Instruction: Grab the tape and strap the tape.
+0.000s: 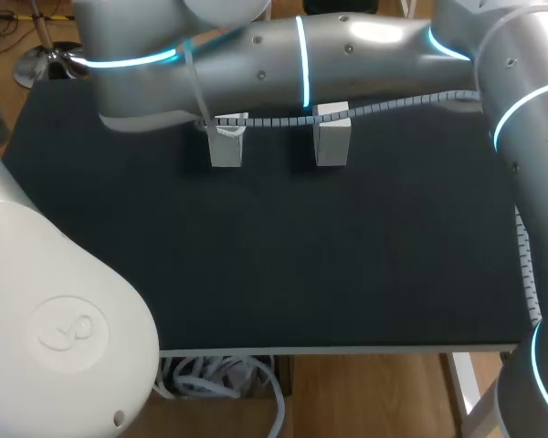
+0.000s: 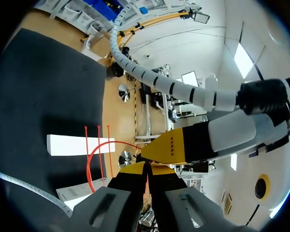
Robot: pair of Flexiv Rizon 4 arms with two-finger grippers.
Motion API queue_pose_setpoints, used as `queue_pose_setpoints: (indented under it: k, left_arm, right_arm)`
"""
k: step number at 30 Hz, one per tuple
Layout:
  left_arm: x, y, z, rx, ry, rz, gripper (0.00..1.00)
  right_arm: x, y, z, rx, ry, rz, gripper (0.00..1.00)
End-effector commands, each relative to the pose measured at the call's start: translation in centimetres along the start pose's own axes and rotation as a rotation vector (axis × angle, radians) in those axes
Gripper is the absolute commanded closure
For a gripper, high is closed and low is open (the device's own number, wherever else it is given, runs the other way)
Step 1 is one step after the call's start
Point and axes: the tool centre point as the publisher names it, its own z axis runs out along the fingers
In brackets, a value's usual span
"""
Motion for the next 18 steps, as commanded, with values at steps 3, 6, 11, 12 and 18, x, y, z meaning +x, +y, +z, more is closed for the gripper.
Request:
queue_pose_setpoints:
  k: [3,6,11,12,18]
  left_arm:
    - [-0.06,-0.16,-0.14,-0.003,0.004,0.0,1.0]
    - [-0.06,-0.16,-0.14,-0.003,0.004,0.0,1.0]
    - [-0.06,-0.16,-0.14,-0.003,0.004,0.0,1.0]
    - [-0.06,-0.16,-0.14,-0.003,0.004,0.0,1.0]
    - [-0.06,-0.16,-0.14,-0.003,0.004,0.0,1.0]
  right_arm:
    - [-0.11,0.17,0.0,0.007,0.003,0.0,1.0]
    - [-0.09,0.01,-0.07,0.008,0.0,0.002,1.0]
    - [-0.08,-0.26,-0.23,0.009,-0.004,0.006,1.0]
    - [-0.08,-0.29,-0.24,0.009,-0.006,0.009,1.0]
    - [-0.26,-0.32,-0.4,-0.015,-0.026,0.007,1.0]
